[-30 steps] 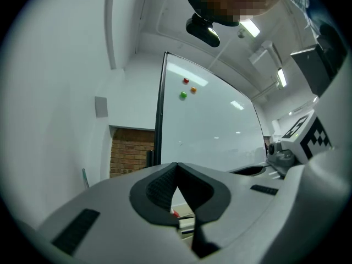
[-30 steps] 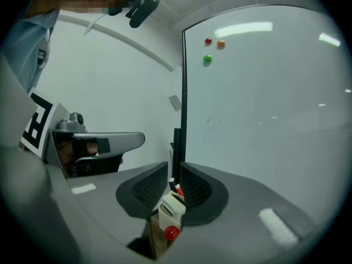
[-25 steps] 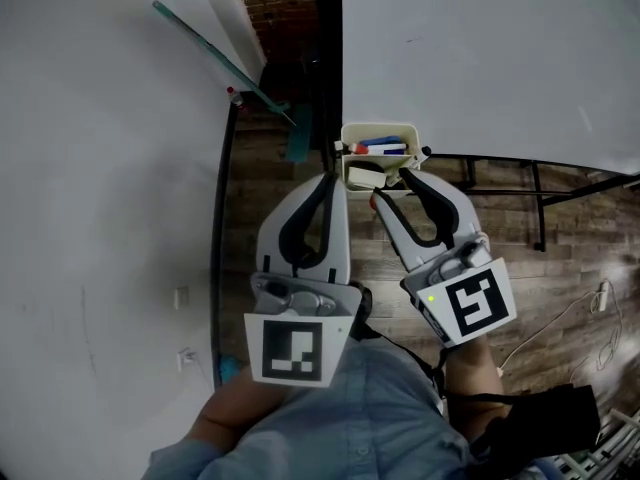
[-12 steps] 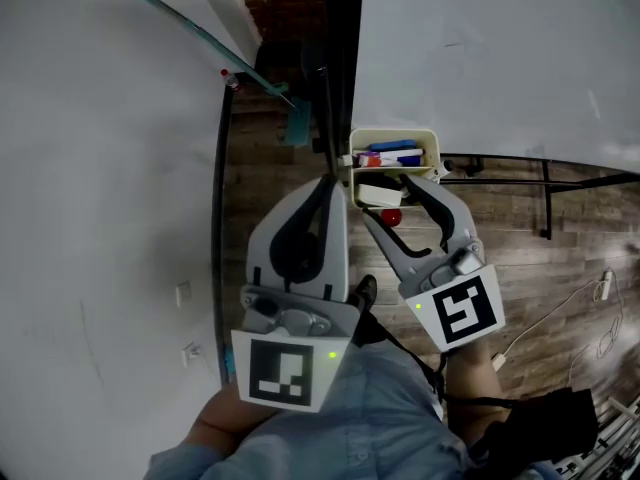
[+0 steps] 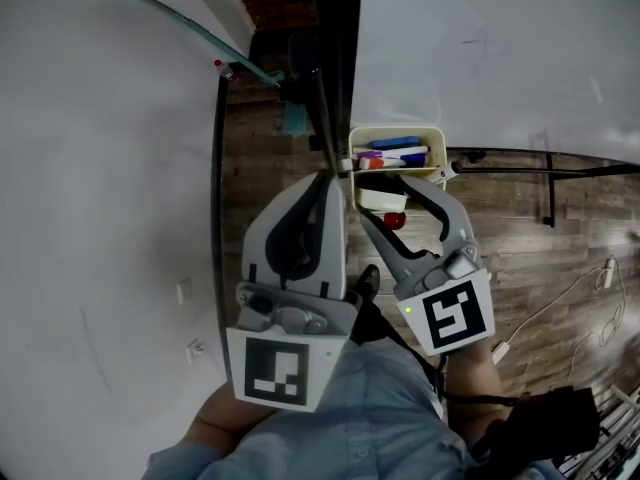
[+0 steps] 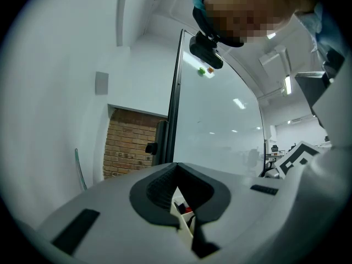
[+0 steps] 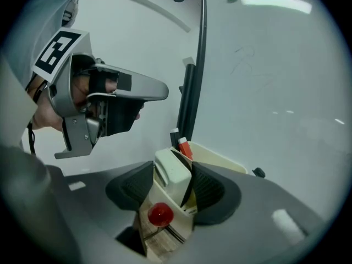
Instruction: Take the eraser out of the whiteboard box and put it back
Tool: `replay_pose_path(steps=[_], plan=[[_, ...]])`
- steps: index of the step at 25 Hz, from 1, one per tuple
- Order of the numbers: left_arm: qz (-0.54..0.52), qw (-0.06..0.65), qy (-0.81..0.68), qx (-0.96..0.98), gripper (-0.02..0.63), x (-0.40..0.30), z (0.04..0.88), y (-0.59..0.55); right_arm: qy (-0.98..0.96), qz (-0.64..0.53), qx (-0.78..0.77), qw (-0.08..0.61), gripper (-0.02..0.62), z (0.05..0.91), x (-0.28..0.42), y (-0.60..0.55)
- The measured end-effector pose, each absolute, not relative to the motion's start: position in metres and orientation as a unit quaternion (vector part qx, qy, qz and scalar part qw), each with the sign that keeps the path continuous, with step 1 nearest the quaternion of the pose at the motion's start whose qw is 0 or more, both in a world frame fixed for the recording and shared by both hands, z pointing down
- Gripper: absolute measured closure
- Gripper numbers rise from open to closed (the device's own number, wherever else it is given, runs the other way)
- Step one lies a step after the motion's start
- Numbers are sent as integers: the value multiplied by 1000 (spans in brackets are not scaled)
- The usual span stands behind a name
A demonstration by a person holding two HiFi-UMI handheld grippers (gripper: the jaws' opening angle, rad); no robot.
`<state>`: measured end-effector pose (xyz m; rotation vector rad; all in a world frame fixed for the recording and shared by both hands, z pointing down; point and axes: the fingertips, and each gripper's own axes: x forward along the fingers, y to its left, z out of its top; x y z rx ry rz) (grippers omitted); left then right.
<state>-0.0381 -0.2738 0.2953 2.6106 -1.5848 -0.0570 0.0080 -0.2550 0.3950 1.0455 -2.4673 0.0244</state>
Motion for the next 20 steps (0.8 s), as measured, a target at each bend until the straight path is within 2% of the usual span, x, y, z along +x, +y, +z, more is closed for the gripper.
replay_pose_path(steps=[13,20], plan=[[-15,35,-522,852,601,-44,292,-270,-892,27,394,220,442,392,9,-257],[-19,23,-531,847,601,-46,282,-257,-894,20,403,194,448,373,13,-254]])
